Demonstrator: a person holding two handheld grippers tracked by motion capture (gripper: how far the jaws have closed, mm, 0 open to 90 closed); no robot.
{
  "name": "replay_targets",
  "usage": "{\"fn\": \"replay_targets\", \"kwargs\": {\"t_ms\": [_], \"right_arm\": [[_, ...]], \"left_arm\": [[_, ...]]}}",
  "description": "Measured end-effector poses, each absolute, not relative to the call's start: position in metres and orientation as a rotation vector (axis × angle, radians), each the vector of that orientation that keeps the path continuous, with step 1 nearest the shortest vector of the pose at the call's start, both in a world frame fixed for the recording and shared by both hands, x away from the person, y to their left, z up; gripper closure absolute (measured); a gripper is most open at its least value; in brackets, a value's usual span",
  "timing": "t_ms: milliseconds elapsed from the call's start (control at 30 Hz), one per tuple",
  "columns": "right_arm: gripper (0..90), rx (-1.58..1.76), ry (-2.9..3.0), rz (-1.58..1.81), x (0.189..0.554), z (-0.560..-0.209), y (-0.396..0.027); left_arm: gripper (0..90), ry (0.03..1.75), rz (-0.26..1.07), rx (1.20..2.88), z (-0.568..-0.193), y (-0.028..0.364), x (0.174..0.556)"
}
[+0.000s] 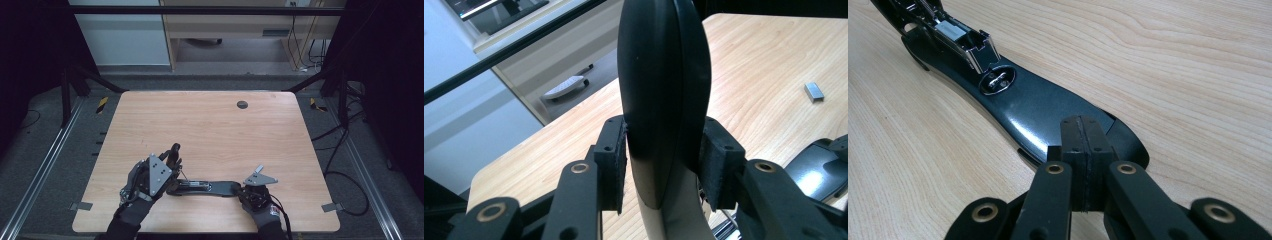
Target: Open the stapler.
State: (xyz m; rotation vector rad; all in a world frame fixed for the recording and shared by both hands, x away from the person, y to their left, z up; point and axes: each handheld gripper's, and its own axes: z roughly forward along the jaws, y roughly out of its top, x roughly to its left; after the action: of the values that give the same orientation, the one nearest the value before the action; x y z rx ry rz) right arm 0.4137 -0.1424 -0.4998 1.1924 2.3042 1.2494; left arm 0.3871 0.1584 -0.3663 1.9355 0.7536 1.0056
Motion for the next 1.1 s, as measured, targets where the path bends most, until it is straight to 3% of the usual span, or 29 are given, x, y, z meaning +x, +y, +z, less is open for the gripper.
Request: {"fn": "replay_targets", "kwargs": {"t_ms": [1100], "right_arm": [[90.0, 1.189, 2.306, 1.249, 0.414, -0.500, -0.143]], "left_arm": [[56.3, 0.848, 0.958, 1.841, -0.369, 0.204, 0.385]]}}
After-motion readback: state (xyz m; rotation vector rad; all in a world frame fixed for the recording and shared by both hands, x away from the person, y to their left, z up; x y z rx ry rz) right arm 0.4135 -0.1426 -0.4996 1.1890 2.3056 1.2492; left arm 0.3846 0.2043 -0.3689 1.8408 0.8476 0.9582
